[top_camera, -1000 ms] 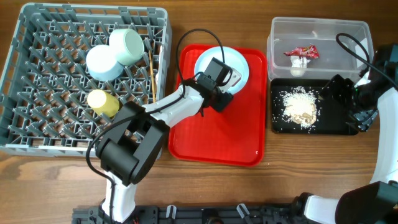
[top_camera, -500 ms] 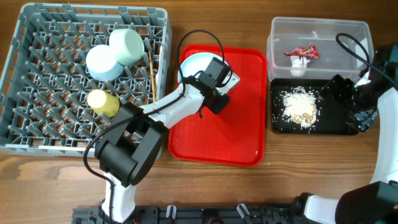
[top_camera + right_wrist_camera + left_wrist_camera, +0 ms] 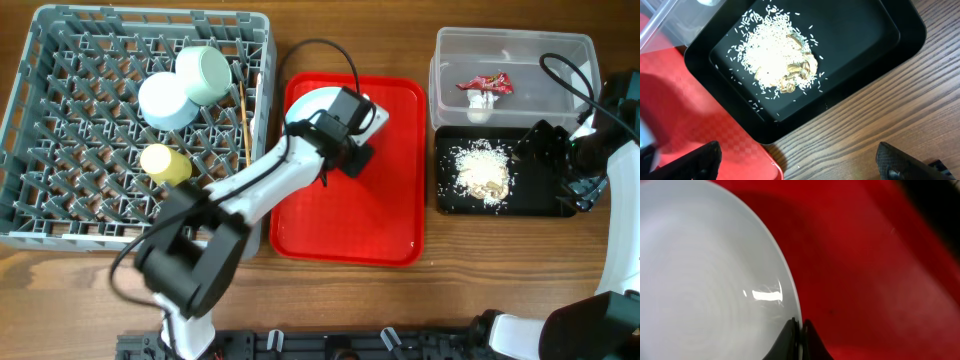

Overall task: Sort waste into correct bins and load items into the dishwasher rack
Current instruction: 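Grasp the light-blue plate rim with the left gripper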

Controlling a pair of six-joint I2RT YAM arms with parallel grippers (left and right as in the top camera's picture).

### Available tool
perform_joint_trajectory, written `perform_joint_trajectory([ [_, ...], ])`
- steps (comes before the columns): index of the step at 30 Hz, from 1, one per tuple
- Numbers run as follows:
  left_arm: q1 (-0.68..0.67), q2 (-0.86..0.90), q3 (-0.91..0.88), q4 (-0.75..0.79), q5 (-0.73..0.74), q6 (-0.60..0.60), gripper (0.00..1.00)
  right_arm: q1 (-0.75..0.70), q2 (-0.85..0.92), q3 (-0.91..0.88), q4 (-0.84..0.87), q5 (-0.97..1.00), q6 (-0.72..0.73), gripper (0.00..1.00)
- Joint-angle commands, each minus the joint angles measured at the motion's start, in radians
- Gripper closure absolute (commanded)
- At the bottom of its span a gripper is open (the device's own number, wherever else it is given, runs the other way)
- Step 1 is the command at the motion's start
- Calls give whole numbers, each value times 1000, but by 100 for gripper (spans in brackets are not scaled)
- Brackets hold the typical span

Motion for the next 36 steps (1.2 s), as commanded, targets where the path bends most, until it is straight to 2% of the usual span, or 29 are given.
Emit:
perform_joint_trajectory([
  [1, 16, -161, 16, 11, 5, -100, 96, -2, -16, 23, -1, -9, -13, 0],
  [5, 37, -291, 16, 11, 5, -110, 96, -2, -16, 23, -1, -9, -13, 0],
  [8, 79, -365, 16, 11, 5, -177, 96, -2, -16, 23, -1, -9, -13, 0],
  [11, 101, -381, 16, 2, 27, -175, 96, -2, -16, 23, -1, -9, -13, 0],
  [14, 82, -349, 16, -21, 27, -127, 96, -2, -16, 23, -1, -9, -13, 0],
  [15, 72, -329, 16, -31, 26, -88, 89, -2, -16, 23, -1, -9, -13, 0],
  [16, 62, -309, 14, -36, 26, -58, 75, -2, -16, 23, -1, -9, -13, 0],
  [22, -5, -116, 12, -47, 4, 7, 61, -2, -16, 23, -2, -9, -13, 0],
  [25, -32, -34, 12, -46, -13, 49, 60, -2, -16, 23, -2, -9, -14, 0],
  [30, -71, 45, 12, -42, -147, 94, 59, -2, -16, 23, 0, -9, -14, 0],
  [36, -78, 119, 12, -43, -154, 93, 62, -2, -16, 23, 0, -10, -19, 0],
])
